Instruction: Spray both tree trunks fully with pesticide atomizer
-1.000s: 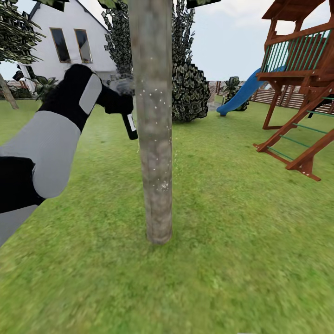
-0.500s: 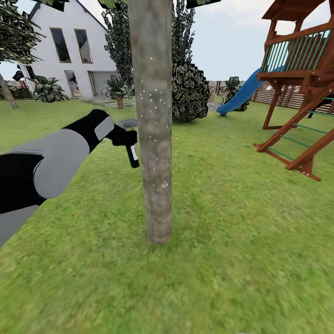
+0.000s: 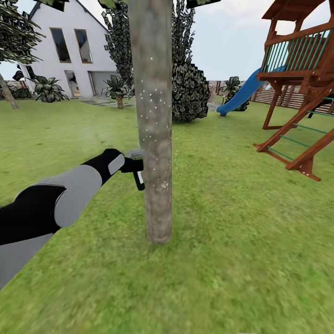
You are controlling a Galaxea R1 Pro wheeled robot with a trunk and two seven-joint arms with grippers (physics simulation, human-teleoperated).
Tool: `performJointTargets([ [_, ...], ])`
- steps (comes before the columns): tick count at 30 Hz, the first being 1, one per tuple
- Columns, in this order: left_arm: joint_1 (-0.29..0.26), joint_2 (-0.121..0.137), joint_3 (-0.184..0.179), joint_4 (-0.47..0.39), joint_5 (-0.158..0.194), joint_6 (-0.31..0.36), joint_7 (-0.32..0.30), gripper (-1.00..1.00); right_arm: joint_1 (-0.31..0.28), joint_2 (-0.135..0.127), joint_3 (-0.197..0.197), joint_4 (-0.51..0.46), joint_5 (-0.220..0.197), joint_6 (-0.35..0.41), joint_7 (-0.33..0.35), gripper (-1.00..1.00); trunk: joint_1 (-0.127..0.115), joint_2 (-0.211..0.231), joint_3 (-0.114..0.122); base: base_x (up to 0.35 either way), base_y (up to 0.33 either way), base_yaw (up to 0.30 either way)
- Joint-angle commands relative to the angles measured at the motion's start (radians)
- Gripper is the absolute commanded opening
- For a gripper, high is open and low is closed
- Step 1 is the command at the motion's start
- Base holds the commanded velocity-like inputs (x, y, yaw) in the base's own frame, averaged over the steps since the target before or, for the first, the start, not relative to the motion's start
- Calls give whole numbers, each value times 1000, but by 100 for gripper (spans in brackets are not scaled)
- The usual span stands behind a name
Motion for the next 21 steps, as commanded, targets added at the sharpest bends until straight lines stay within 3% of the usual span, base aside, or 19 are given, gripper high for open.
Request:
performJointTargets([
  [1,22,-1,-3,-2,9,-28,-1,-100,-1,0,8,3,-8,-5,0,100,0,-1,-1,0,0,0],
  [8,177,-1,-3,-2,9,-178,-1,-100,-1,2,9,3,-8,-6,0,100,0,-1,-1,0,0,0],
  [13,216,8,-3,-2,6,-243,1,-100,-1,3,9,3,-9,-7,0,100,0,-1,-1,0,0,0],
  [17,264,9,-3,-3,6,-256,1,-100,-1,3,9,3,-8,-7,0,100,0,-1,-1,0,0,0],
  [21,345,15,-3,-3,6,-357,1,-100,-1,3,9,3,-8,-7,0,100,0,-1,-1,0,0,0],
])
